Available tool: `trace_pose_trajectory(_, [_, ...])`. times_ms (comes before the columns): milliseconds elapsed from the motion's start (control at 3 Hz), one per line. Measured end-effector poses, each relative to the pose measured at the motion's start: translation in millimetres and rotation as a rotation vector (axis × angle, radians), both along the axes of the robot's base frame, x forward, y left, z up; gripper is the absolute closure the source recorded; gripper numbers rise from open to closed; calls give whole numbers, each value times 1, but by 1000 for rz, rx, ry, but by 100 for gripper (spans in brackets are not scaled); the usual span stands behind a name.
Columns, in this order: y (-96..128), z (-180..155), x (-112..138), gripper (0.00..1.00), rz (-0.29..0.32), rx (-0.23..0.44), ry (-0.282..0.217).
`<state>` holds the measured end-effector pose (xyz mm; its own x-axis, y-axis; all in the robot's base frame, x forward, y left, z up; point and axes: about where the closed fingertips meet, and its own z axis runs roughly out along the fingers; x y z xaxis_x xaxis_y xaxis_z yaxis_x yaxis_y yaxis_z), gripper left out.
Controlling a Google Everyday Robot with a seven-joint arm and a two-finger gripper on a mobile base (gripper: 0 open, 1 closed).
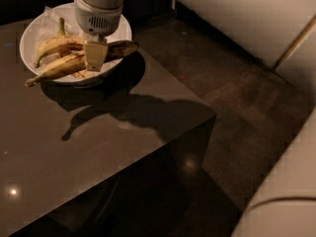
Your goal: Pick banana from white bowl
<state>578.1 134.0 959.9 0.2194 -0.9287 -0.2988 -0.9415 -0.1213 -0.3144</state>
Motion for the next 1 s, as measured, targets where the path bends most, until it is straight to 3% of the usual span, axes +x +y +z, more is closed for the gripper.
trace_pose_trajectory(333, [-2, 9, -15, 100, -7, -13, -3])
trace_pose_trajectory(667, [-13, 17, -47, 100, -73, -7, 2])
trace_pose_trajectory(1000, [-28, 4, -77, 100, -166, 41, 35])
